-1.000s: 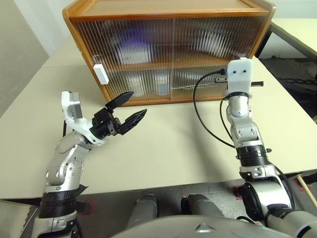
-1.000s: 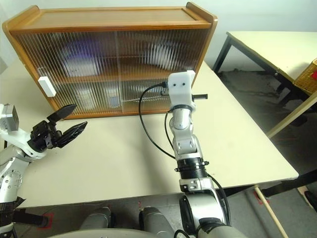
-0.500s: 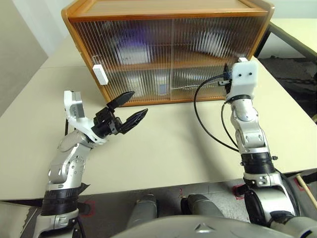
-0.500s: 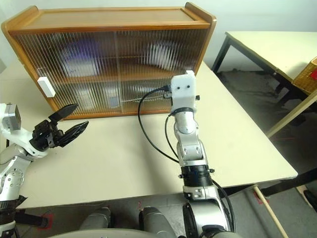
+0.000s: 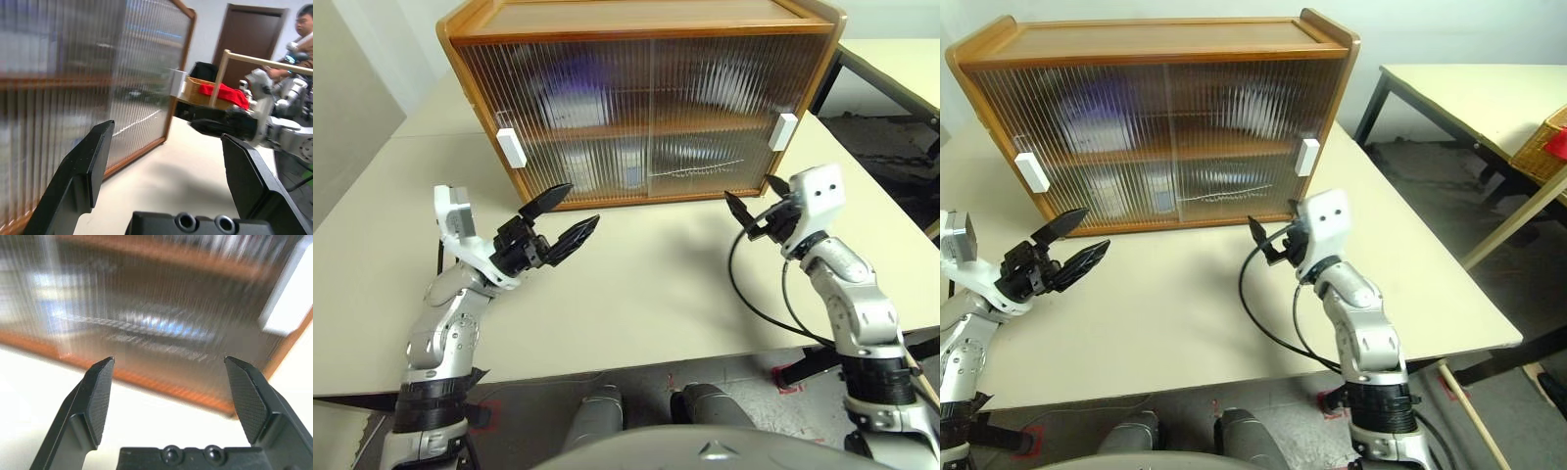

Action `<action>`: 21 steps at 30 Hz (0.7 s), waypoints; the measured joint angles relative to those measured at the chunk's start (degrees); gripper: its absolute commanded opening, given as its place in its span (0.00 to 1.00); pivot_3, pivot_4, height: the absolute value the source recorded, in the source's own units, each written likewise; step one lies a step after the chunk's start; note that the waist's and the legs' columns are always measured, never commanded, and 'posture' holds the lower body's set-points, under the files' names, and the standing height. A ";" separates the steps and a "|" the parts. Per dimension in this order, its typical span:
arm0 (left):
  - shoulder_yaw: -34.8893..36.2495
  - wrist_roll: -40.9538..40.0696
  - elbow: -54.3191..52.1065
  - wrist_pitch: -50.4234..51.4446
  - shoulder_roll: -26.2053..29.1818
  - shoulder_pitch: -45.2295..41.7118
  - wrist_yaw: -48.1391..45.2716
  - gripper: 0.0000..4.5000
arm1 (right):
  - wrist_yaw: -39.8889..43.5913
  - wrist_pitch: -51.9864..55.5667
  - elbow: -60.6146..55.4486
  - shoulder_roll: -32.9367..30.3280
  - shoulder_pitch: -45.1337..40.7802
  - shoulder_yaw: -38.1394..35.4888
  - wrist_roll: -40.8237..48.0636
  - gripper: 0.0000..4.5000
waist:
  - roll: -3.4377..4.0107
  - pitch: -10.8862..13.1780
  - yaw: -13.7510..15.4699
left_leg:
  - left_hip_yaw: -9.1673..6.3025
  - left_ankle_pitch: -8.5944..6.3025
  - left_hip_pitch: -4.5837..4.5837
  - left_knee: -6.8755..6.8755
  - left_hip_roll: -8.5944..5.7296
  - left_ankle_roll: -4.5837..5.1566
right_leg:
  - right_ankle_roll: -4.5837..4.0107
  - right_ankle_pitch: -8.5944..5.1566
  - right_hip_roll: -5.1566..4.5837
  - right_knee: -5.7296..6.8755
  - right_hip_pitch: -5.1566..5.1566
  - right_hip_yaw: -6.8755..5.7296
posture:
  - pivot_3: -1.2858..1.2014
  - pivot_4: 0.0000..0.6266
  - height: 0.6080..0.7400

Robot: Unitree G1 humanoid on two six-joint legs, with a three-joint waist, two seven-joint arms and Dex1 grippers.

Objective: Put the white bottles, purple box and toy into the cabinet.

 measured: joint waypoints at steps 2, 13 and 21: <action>1.67 -0.08 1.20 -0.46 -0.80 2.17 0.79 1.00 | 5.89 1.94 5.54 -0.40 -0.46 -4.11 6.92 0.99 | -0.01 0.00 -0.06 | -0.12 0.08 -0.05 -0.05 -0.07 -0.04 | -0.03 -0.05 -0.02 0.00 0.02 -0.04 | 0.50 0.09 1.00; 12.30 3.05 12.50 -12.38 -6.83 9.20 9.94 1.00 | 1.85 -24.78 23.31 1.69 2.71 -9.29 -0.93 0.99 | 0.00 0.02 0.21 | -0.24 0.11 -0.01 -0.14 -0.04 0.04 | 0.00 -0.12 -0.02 0.00 0.08 -0.08 | 0.51 0.08 1.00; 14.34 10.86 11.45 -25.07 -16.50 13.94 22.69 1.00 | -2.25 -33.69 17.72 5.96 9.89 -6.74 -5.10 0.99 | -0.11 0.09 0.08 | -0.20 0.08 0.38 -0.10 -0.06 -0.02 | 0.01 -0.13 -0.02 -0.01 0.42 -0.04 | 0.51 0.08 1.00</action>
